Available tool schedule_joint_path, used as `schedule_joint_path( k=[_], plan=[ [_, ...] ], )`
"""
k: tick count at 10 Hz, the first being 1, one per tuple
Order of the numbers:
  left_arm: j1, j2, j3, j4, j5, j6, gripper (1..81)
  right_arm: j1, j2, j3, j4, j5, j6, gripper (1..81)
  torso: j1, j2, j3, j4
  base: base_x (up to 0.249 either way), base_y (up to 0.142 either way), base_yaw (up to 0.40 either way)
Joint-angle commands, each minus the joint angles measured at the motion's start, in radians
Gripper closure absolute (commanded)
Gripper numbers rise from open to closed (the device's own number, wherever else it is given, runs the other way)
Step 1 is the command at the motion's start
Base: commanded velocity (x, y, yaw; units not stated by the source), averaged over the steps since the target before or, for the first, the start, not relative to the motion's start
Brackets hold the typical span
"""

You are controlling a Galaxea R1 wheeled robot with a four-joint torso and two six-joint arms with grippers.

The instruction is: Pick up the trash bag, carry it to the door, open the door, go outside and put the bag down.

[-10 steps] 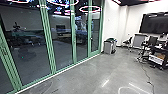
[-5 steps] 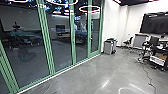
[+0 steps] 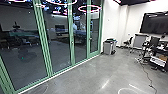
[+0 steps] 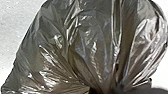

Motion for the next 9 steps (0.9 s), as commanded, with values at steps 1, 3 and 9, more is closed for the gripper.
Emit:
schedule_joint_path(
  k=[1, 3, 9],
  plan=[
    [-0.066, -0.003, 0.003, 0.000, 0.070, 0.007, 81.1, 0.054, 0.001, 0.006, -0.007, -0.056, -0.004, 1.0, 0.000, 0.000, 0.000, 0.000, 0.141, -0.084, 0.000],
    [-0.068, -0.003, 0.003, 0.000, 0.070, 0.007, 81.1, 0.054, 0.001, 0.006, -0.007, -0.056, -0.004, 1.0, 0.000, 0.000, 0.000, 0.000, 0.142, -0.087, 0.000],
    [-0.068, -0.003, 0.003, 0.000, 0.070, 0.007, 81.1, 0.054, 0.003, 0.006, -0.007, -0.056, -0.004, 1.0, 0.000, 0.000, 0.000, 0.000, 0.142, -0.085, 0.000]
  ],
)
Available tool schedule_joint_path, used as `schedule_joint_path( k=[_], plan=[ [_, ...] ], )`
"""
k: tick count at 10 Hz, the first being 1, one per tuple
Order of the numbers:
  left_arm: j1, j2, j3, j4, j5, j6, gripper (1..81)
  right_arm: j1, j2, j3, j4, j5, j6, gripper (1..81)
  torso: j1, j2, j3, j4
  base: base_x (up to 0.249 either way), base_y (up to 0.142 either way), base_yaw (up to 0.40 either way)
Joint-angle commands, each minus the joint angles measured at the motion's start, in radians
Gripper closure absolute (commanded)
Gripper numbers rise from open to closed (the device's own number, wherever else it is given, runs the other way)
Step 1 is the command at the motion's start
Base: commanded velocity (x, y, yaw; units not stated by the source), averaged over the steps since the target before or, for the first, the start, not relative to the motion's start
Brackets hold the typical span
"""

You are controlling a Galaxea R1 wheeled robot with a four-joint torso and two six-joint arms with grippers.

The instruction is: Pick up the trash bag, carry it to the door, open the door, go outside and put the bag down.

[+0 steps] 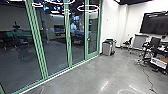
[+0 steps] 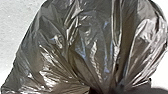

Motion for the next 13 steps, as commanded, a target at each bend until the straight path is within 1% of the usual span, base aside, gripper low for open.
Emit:
schedule_joint_path(
  k=[1, 8, 13],
  plan=[
    [-0.068, -0.002, 0.003, 0.000, 0.070, 0.007, 81.1, 0.054, 0.003, 0.006, -0.008, -0.056, -0.004, 1.0, 0.000, 0.000, 0.000, 0.000, 0.141, -0.073, 0.000],
    [-0.068, -0.004, 0.003, 0.000, 0.070, 0.007, 81.1, 0.053, 0.003, 0.006, -0.007, -0.058, -0.004, 1.0, 0.000, 0.000, 0.000, 0.000, 0.141, -0.068, 0.000],
    [-0.068, -0.002, 0.003, 0.000, 0.070, 0.007, 81.1, 0.054, 0.002, 0.006, -0.007, -0.056, -0.004, 1.0, 0.000, 0.000, 0.000, 0.000, 0.135, 0.000, 0.000]
  ],
)
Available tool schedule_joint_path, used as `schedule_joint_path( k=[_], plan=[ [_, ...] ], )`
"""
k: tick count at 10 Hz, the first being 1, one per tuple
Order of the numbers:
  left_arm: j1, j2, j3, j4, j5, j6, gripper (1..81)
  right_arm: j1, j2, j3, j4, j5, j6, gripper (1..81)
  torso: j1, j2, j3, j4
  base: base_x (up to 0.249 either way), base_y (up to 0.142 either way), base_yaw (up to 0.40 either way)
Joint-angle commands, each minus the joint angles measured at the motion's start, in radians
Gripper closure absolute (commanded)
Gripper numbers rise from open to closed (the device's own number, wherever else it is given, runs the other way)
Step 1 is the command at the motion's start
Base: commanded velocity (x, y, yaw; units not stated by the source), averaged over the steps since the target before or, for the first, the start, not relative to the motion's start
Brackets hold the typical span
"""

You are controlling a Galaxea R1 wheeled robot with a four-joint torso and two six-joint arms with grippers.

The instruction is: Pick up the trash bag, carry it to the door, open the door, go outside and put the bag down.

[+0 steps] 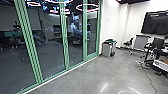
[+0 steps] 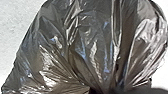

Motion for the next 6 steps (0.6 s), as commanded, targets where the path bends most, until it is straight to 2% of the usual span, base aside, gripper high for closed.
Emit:
schedule_joint_path(
  k=[1, 5, 6],
  plan=[
    [-0.066, -0.001, 0.003, 0.000, 0.070, 0.007, 81.1, 0.055, 0.002, 0.006, -0.006, -0.056, -0.004, 1.0, 0.000, 0.000, 0.000, 0.000, 0.137, 0.000, 0.000],
    [-0.068, -0.001, 0.003, 0.000, 0.070, 0.007, 81.1, 0.055, 0.004, 0.006, -0.006, -0.056, -0.004, 1.0, 0.000, 0.000, 0.000, 0.000, 0.138, 0.000, 0.000],
    [-0.068, -0.001, 0.003, 0.000, 0.070, 0.007, 81.1, 0.055, 0.004, 0.006, -0.006, -0.056, -0.004, 1.0, 0.000, 0.000, 0.000, 0.000, 0.142, -0.063, 0.000]
  ],
)
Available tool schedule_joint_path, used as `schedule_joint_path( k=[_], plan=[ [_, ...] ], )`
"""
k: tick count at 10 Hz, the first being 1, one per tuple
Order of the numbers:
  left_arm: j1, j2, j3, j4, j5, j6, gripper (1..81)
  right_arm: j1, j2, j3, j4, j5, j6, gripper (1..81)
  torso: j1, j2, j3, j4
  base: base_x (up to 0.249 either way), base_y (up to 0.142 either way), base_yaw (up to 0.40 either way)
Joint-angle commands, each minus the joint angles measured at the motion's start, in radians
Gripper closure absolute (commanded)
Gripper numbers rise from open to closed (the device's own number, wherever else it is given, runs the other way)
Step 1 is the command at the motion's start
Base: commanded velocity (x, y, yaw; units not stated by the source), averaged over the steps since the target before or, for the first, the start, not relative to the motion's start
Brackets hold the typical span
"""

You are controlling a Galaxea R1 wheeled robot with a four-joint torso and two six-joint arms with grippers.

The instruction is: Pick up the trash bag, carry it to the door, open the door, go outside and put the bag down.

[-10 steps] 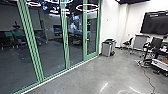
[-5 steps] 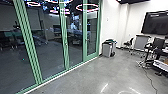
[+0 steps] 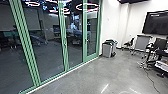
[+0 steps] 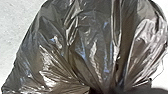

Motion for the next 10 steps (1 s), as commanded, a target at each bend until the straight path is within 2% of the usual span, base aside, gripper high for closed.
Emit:
schedule_joint_path(
  k=[1, 10],
  plan=[
    [-0.068, 0.000, 0.003, 0.000, 0.070, 0.007, 81.1, 0.053, 0.003, 0.006, -0.006, -0.056, -0.004, 1.0, 0.000, 0.000, 0.000, 0.000, 0.142, -0.064, 0.000],
    [-0.068, 0.003, 0.003, 0.002, 0.070, 0.007, 81.1, 0.055, 0.004, 0.006, -0.008, -0.056, -0.004, 1.0, 0.000, 0.000, 0.000, 0.000, 0.142, -0.069, 0.000]
  ],
)
